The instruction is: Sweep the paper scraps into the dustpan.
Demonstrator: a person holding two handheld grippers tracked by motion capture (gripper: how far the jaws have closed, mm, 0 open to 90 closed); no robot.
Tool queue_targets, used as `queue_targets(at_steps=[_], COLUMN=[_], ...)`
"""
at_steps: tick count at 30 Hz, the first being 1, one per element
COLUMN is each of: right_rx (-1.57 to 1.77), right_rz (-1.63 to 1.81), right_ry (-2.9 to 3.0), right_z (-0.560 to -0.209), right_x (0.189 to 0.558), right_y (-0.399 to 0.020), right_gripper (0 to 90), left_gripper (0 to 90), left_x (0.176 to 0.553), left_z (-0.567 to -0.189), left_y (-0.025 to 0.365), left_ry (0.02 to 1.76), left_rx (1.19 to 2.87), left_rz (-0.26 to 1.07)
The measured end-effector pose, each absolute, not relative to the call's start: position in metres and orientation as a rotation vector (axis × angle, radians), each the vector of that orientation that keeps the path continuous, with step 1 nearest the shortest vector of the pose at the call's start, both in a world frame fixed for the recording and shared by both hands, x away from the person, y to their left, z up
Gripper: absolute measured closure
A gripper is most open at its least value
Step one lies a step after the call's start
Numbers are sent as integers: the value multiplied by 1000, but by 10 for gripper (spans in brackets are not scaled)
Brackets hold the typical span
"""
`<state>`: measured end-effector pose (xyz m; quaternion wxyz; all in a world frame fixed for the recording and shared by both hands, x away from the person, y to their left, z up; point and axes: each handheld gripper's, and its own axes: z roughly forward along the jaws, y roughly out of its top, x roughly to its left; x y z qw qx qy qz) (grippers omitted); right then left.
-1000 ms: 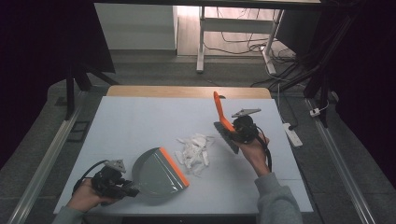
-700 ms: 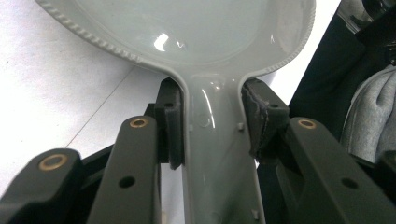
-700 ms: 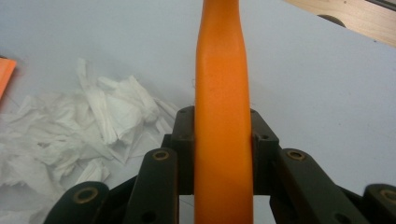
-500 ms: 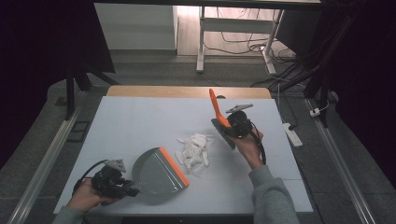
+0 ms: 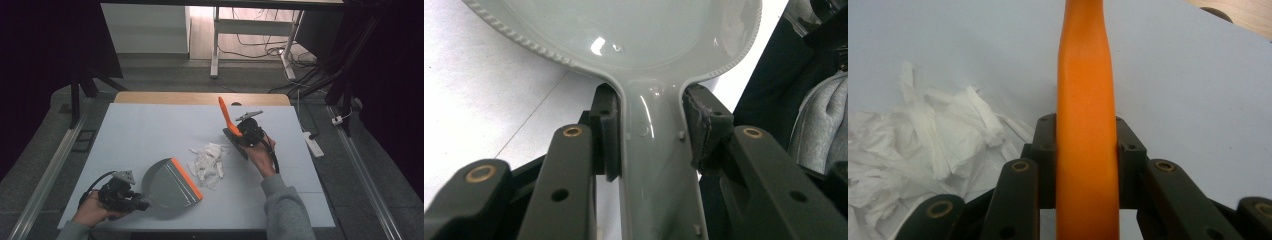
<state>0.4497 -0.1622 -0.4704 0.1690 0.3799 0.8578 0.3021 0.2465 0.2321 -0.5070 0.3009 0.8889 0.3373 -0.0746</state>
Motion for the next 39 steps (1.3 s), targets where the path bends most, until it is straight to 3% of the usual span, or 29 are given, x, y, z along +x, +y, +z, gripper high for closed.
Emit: queue_targets(at_steps=[18,39], right_rx=[964,806], right_rz=[759,780], right_ry=[2500,2575], right_z=[-479,-481], right_x=[453,425], right_y=[-124,-91], right_gripper=[702,703], left_gripper=[617,618], left_x=[247,248], left_z=[-508,-509], left_y=[231,230], left_ry=[899,896], left_rx=[2353,2353], left_rz=[-207,-210])
